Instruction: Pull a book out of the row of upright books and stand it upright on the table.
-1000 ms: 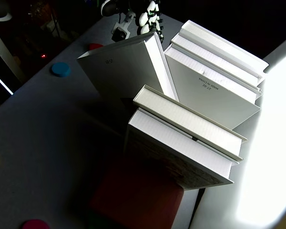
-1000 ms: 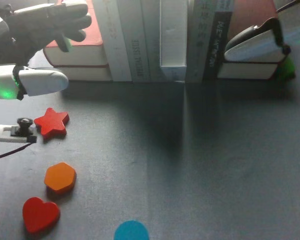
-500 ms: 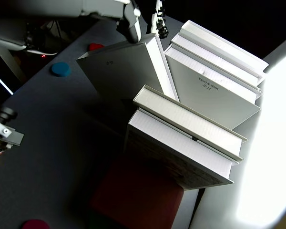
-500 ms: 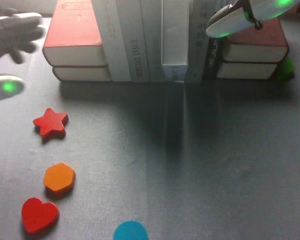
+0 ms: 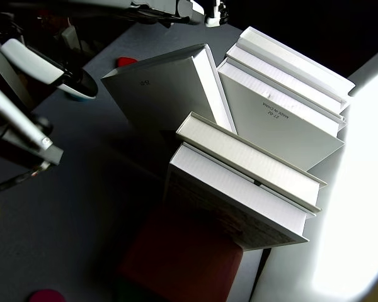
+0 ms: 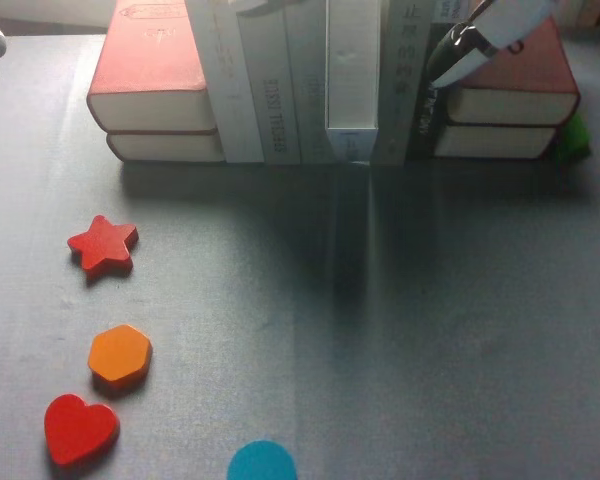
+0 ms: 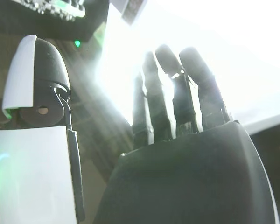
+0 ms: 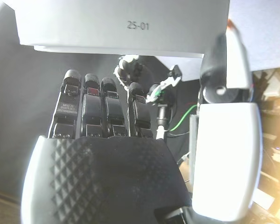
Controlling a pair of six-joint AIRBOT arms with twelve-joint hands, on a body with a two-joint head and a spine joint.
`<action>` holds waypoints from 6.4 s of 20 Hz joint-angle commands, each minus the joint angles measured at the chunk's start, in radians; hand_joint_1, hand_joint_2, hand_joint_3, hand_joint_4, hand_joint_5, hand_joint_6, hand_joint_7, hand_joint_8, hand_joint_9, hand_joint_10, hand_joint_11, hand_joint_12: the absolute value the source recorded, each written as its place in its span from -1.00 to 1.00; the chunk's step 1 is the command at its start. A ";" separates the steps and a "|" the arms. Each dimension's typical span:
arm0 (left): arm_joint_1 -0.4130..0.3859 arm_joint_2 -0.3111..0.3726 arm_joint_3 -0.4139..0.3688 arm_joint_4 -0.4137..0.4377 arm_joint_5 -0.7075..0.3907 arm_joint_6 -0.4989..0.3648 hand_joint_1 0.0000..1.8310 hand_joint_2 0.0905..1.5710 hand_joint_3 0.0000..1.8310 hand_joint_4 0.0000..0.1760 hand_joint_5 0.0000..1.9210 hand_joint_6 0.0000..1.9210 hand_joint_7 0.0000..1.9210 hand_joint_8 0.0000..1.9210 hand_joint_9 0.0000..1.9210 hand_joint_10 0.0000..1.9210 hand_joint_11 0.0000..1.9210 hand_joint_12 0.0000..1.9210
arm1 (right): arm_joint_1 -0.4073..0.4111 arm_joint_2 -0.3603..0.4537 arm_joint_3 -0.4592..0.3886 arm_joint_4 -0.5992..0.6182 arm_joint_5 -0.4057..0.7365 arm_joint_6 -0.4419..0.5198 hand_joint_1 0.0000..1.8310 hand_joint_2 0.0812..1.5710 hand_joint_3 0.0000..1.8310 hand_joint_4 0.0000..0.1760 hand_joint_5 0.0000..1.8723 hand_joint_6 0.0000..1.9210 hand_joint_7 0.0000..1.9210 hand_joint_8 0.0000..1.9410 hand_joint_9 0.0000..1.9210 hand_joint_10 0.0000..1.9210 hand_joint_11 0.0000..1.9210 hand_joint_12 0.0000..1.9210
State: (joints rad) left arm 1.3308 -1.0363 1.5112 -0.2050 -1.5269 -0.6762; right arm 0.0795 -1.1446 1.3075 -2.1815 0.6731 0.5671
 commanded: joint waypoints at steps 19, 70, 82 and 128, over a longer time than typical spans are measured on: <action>-0.006 -0.008 -0.007 -0.045 -0.156 -0.011 0.18 0.15 -1.00 -1.00 -0.42 -0.99 -0.35 -0.98 -0.67 0.22 -0.83 0.94 | -0.042 -0.115 0.123 0.035 -0.004 0.083 0.50 0.39 -1.00 -1.00 0.06 -0.23 -0.01 0.06 -0.07 0.42 -0.29 0.73; 0.001 -0.067 0.001 -0.022 -0.148 -0.011 0.17 0.08 -1.00 -1.00 -0.42 -0.99 -0.32 -0.99 -0.52 -0.13 -0.85 0.83 | -0.349 -0.196 0.267 1.081 0.190 -0.314 0.28 0.52 -1.00 -1.00 -0.06 0.21 -0.25 0.48 -0.62 0.56 -0.99 1.00; 0.002 -0.067 -0.005 -0.020 -0.148 -0.011 0.18 0.06 -1.00 -1.00 -0.42 -1.00 -0.33 -1.00 -0.53 -0.14 -0.85 0.82 | -0.354 -0.126 0.233 1.277 0.190 -0.468 -0.21 -0.04 -1.00 1.00 -0.95 -1.00 -1.00 -1.00 -0.99 -0.98 -1.00 -0.37; -0.459 -0.049 -0.037 0.159 -0.209 -0.011 0.18 0.73 -1.00 -1.00 -0.38 0.84 -0.47 0.54 -0.50 -0.15 -0.90 0.48 | -0.952 0.507 -0.278 2.166 1.090 -1.037 0.28 0.40 -0.54 -1.00 -0.39 0.57 -0.26 0.82 -0.16 0.99 -0.16 1.00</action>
State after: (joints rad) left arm 0.8825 -1.0916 1.4742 -0.0116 -1.6428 -0.6781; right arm -0.8867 -0.6384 1.0248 -0.0582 1.6691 -0.4717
